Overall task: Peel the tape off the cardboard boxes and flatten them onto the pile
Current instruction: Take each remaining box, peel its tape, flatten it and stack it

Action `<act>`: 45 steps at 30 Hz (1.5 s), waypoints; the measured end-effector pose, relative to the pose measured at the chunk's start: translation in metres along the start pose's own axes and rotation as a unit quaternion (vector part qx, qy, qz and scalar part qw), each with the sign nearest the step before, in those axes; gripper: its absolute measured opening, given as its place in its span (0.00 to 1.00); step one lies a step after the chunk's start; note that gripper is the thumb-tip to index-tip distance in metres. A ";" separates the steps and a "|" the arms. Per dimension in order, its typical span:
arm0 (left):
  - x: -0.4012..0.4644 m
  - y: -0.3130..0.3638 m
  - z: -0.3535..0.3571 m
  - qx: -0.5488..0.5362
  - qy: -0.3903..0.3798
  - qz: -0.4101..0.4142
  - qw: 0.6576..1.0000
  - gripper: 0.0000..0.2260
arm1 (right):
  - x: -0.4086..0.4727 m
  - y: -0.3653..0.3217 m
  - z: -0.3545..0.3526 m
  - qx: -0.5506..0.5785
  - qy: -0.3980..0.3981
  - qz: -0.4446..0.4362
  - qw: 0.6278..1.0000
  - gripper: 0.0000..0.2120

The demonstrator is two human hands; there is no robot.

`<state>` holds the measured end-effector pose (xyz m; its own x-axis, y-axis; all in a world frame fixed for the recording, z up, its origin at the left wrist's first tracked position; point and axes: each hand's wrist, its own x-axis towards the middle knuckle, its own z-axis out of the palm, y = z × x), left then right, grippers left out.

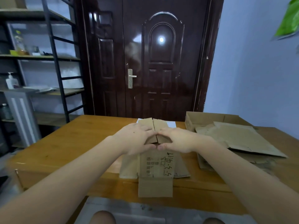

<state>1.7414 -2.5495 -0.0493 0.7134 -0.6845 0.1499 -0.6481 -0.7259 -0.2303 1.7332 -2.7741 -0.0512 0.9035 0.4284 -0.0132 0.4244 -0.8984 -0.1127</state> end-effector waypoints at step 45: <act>0.005 -0.030 0.002 0.186 -0.060 -0.016 0.981 0.19 | -0.009 0.028 0.031 0.132 0.008 0.063 0.989 0.21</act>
<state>1.7649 -2.5308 -0.0433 0.7728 -0.6325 0.0534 -0.4986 -0.6569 -0.5656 1.7354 -2.8000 -0.0846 0.9502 0.3103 -0.0282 0.2789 -0.8875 -0.3669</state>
